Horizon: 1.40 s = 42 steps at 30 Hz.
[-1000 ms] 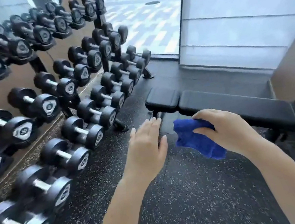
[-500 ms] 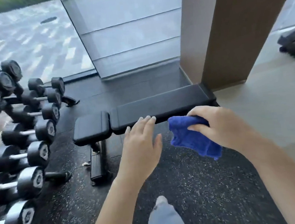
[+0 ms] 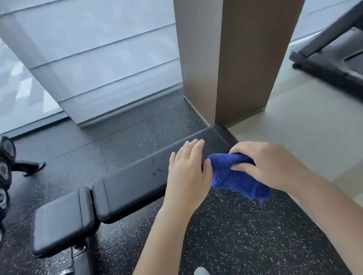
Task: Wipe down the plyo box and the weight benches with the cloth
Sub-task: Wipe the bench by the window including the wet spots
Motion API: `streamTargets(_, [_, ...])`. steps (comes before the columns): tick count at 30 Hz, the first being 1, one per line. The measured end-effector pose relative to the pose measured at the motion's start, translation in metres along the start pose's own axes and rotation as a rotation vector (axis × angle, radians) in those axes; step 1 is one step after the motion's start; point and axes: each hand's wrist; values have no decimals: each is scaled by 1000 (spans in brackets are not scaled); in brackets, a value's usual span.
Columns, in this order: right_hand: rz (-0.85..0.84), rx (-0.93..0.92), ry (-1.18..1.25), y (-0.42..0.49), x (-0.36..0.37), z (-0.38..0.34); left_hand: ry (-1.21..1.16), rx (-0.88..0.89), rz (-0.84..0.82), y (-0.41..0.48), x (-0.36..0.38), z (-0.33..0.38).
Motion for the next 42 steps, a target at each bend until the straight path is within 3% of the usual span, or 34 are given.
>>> streamTargets(12, [-45,76,24,92,-23,119,27,-44,-81,113,84,-2])
streamTargets(20, [-155,-136,18,185,-49,222,288,-248,22,162,164,17])
streamTargets(25, [-179,-239,-21,240,-44,276,367,-361,0,193,212,19])
streamTargets(35, [-102,-43,182,308,89,356,335,-492,-264,228,362,-81])
streamTargets(42, [0,29,232,343,209,415,410,-469,-358,228,471,-176])
Point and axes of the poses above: each hand's wrist, its own y-axis towards the middle knuckle, its own x-axis out of the palm, z = x × y
